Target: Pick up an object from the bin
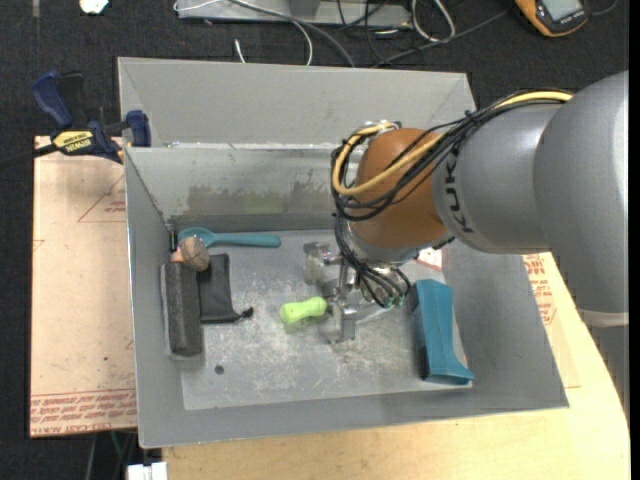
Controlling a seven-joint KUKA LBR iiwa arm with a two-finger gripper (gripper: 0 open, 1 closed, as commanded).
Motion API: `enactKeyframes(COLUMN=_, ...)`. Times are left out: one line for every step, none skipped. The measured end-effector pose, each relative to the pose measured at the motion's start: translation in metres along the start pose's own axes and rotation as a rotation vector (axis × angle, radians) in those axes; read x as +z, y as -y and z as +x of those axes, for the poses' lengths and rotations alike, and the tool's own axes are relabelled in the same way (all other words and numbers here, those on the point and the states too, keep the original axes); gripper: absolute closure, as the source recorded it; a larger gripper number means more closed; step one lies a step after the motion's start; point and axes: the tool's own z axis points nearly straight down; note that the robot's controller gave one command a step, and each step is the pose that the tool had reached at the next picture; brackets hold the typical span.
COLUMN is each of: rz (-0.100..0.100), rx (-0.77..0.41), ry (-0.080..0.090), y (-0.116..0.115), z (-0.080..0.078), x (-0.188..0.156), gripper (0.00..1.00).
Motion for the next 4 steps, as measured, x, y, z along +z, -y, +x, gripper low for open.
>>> enactKeyframes(rz=0.0, rx=0.0, ry=0.0, y=0.0, z=-0.0001, x=-0.0003, gripper=1.0)
enactKeyframes(rz=0.0, rx=0.0, ry=0.0, y=-0.0001, z=0.0, x=0.0, gripper=0.0)
enactKeyframes(rz=0.0, rx=0.0, ry=0.0, y=-0.0001, z=-0.0001, x=-0.0003, gripper=1.0)
enactKeyframes(rz=-0.001, rx=0.0, ry=0.0, y=-0.0001, z=0.0001, x=0.0001, gripper=0.0)
